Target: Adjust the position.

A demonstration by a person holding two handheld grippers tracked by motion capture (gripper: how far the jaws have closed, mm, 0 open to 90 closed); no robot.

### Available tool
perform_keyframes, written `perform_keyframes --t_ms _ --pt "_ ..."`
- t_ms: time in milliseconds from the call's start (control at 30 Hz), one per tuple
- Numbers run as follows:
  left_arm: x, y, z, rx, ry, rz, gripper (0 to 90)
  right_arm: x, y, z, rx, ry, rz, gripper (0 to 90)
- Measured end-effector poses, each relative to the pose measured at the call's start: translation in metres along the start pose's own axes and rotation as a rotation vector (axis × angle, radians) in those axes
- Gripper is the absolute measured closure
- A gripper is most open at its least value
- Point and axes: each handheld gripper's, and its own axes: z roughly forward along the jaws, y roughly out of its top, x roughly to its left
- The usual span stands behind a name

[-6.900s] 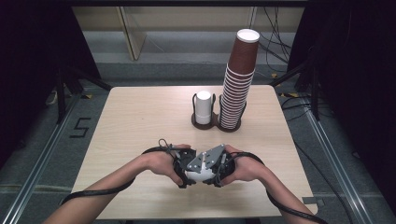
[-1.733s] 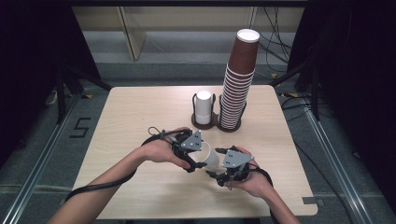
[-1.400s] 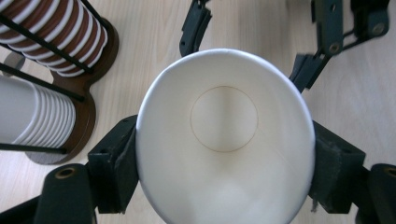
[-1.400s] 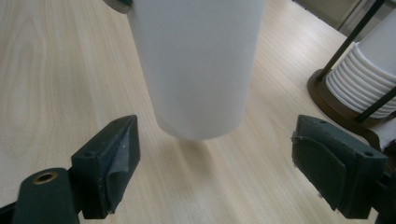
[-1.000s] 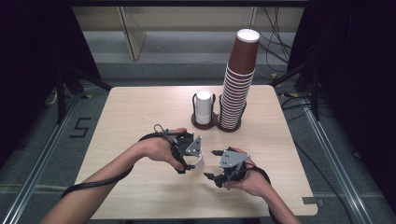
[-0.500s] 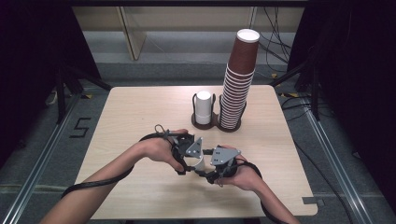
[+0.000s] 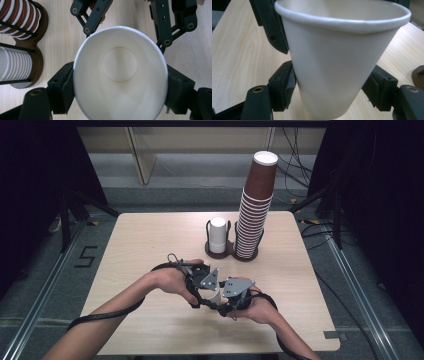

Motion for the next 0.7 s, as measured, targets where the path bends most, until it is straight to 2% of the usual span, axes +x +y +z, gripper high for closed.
perform_keyframes --t_ms 33,133,167,200,233,267,300,333,433,467,500,533,633,667,700 --pt "-0.001 0.0 0.0 -0.007 -0.004 -0.011 23.4 0.001 -0.001 -0.001 0.002 0.002 0.018 32.6" --pt "0.0 0.0 -0.001 -0.023 -0.01 -0.011 23.3 -0.001 -0.001 -0.001 -0.022 -0.004 -0.02 33.0" --pt "0.0 0.0 -0.001 -0.036 -0.012 -0.012 22.7 0.001 -0.002 -0.002 -0.017 0.006 0.011 33.0" --pt "0.001 -0.001 -0.002 -0.05 -0.022 -0.018 21.8 0.001 -0.002 -0.002 -0.025 0.004 0.009 32.9" --pt "0.001 -0.002 -0.003 -0.064 -0.031 -0.03 19.5 0.0 -0.002 -0.003 -0.037 -0.003 -0.009 32.8" --pt "0.001 -0.003 -0.003 -0.078 -0.032 -0.037 16.1 0.0 -0.002 -0.004 -0.03 -0.003 -0.008 32.8" --pt "0.001 -0.004 -0.004 -0.111 -0.025 -0.052 14.2 0.002 -0.003 -0.006 -0.029 -0.009 0.019 32.8" --pt "0.001 -0.004 -0.004 -0.121 -0.019 -0.057 13.9 -0.001 -0.004 -0.007 -0.037 -0.021 -0.012 32.8" --pt "-0.001 -0.008 -0.006 -0.165 0.012 -0.073 10.0 -0.001 -0.008 -0.013 -0.027 -0.024 0.026 32.8" --pt "-0.001 -0.009 -0.006 -0.173 0.02 -0.066 9.7 -0.002 -0.01 -0.015 -0.032 -0.03 0.035 32.7" --pt "-0.002 -0.01 -0.008 -0.177 0.019 -0.083 8.6 -0.002 -0.011 -0.017 -0.028 -0.041 0.05 32.7" --pt "-0.004 -0.012 -0.008 -0.202 0.032 -0.091 7.4 -0.004 -0.012 -0.019 -0.038 -0.044 0.042 32.7" --pt "-0.008 -0.017 -0.012 -0.23 0.058 -0.106 6.9 -0.005 -0.017 -0.027 -0.051 -0.064 0.086 32.6" --pt "-0.008 -0.019 -0.013 -0.228 0.067 -0.098 6.6 -0.006 -0.019 -0.029 -0.059 -0.071 0.077 32.6" --pt "-0.01 -0.022 -0.014 -0.253 0.075 -0.122 6.3 -0.005 -0.02 -0.031 -0.067 -0.077 0.093 32.6"
